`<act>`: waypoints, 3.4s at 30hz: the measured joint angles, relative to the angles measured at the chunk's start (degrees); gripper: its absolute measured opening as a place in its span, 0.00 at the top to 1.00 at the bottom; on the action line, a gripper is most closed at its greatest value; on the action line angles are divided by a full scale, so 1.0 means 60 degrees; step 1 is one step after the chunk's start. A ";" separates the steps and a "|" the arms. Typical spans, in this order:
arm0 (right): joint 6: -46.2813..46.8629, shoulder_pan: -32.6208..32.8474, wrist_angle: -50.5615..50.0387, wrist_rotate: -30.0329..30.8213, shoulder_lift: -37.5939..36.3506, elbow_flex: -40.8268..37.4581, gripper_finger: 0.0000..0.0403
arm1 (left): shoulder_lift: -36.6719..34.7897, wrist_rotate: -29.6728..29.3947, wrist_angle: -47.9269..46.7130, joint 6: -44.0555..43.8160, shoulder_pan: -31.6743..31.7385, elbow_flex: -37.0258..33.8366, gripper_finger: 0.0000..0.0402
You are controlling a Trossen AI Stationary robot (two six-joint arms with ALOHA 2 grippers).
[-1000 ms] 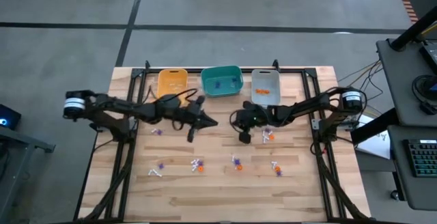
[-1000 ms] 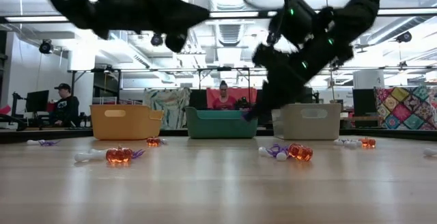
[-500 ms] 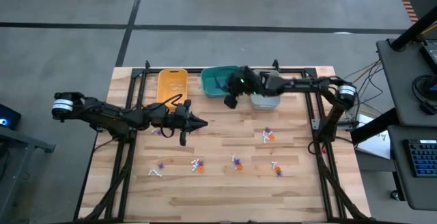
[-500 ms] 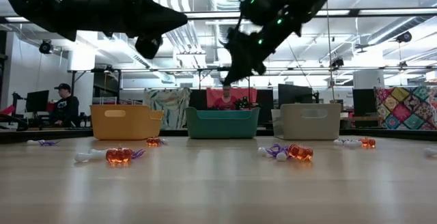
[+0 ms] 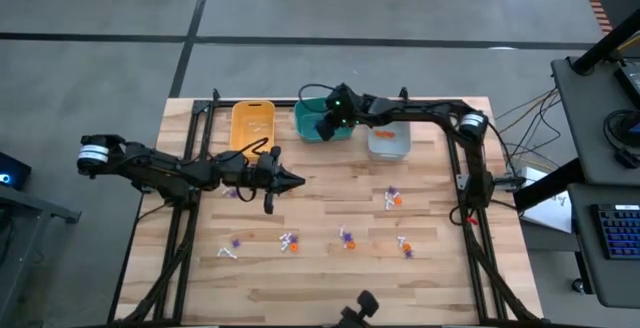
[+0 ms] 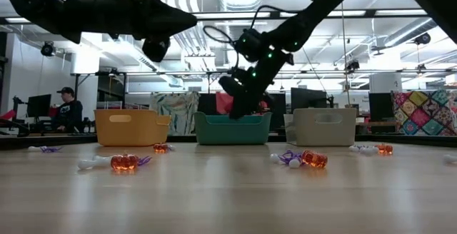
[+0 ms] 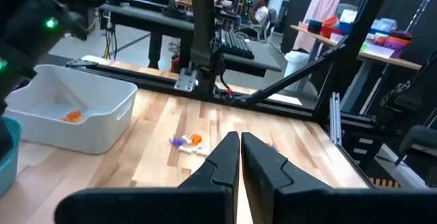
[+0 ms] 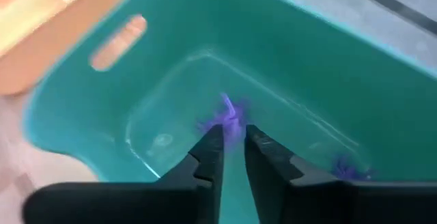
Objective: Sort Halloween decoration
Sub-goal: Put the violet spider toy into the green bin, then put the white bone toy into the yellow bin
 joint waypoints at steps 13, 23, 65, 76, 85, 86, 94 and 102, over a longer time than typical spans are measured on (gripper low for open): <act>-0.0694 0.0766 -0.0738 0.0005 -0.1255 0.0052 0.67 | 0.0003 -0.0016 -0.1642 -0.1411 0.0011 0.0262 1.00; -0.1808 0.2331 -0.1099 0.0003 -0.2216 -0.0240 0.70 | 0.0076 -0.0414 -0.9461 -0.4045 -0.0061 0.2052 1.00; -0.2805 0.2904 -0.2200 0.0005 -0.2730 -0.0837 0.80 | 0.0268 0.1017 -1.4682 -1.2313 -0.5880 0.2892 0.91; -0.2703 0.2904 -0.2172 0.0005 -0.2730 -0.0856 0.79 | 0.0289 0.1024 -1.5323 -1.4555 -0.7005 0.2857 0.67; -0.2629 0.2904 -0.2179 0.0002 -0.2730 -0.0866 0.82 | 0.1239 0.1024 -1.5324 -1.4978 -0.7487 0.2805 0.65; -0.2598 0.2904 -0.2179 0.0002 -0.2730 -0.0866 0.82 | 0.1385 0.1024 -1.5323 -1.4923 -0.7492 0.2805 0.65; -0.2560 0.2944 -0.2180 0.0001 -0.2730 -0.0866 0.79 | 0.2550 0.1051 -1.5248 -1.4405 -0.7489 0.2815 0.65; -0.2466 0.2944 -0.2075 0.0003 -0.2726 -0.0863 0.82 | 0.2722 0.1064 -1.5205 -1.4229 -0.7486 0.2838 0.74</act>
